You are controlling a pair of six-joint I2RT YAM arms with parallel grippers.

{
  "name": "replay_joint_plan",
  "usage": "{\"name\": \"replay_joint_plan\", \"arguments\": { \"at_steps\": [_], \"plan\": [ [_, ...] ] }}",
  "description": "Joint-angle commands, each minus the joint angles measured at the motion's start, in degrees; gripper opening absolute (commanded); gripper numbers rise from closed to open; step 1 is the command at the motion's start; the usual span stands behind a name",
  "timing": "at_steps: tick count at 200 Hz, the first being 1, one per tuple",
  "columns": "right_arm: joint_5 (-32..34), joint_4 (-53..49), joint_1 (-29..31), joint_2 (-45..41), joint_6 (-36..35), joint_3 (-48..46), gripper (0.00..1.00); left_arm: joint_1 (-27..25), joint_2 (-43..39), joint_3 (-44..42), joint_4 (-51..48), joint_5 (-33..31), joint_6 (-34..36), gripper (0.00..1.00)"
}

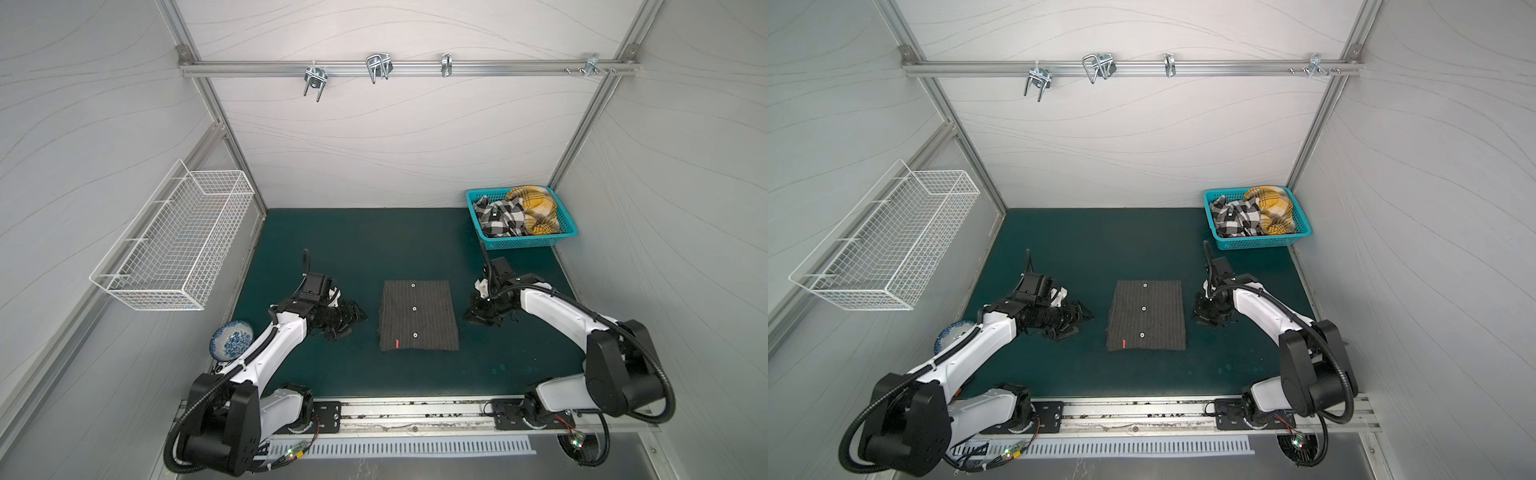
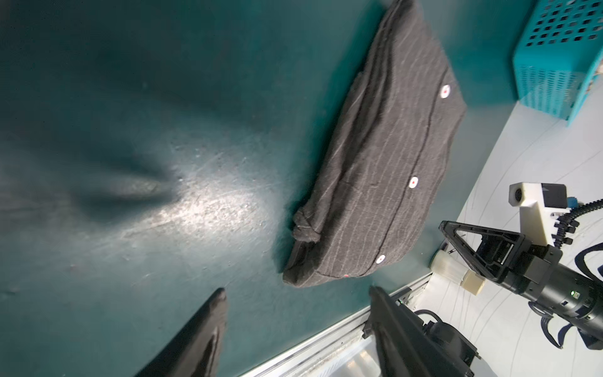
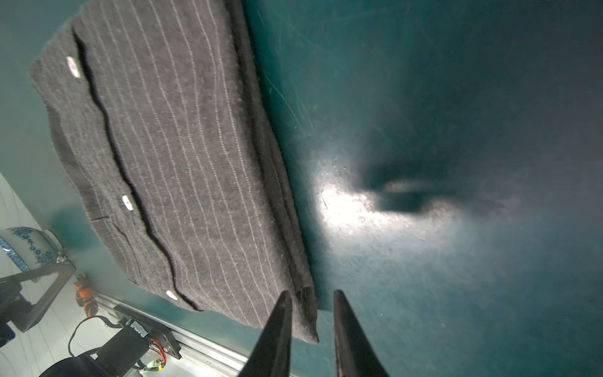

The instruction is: Fold and stack the long sleeve shirts

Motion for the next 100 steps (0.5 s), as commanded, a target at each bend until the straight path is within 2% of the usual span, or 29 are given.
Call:
{"name": "replay_joint_plan", "arguments": {
  "at_steps": [1,33,100],
  "plan": [
    [-2.07,2.62,-0.65,1.52,0.25,-1.7,0.34,0.17,1.43,0.33,2.32,1.55,1.12,0.71],
    [-4.83,4.92,-2.33,4.12,0.22,-2.86,0.38,0.19,5.95,0.66,2.86,1.32,0.95,0.67],
    [-6.54,7.03,-2.75,5.25,0.34,-3.92,0.39,-2.62,6.84,-2.16,12.66,1.82,-3.18,0.7]
  ]
}}
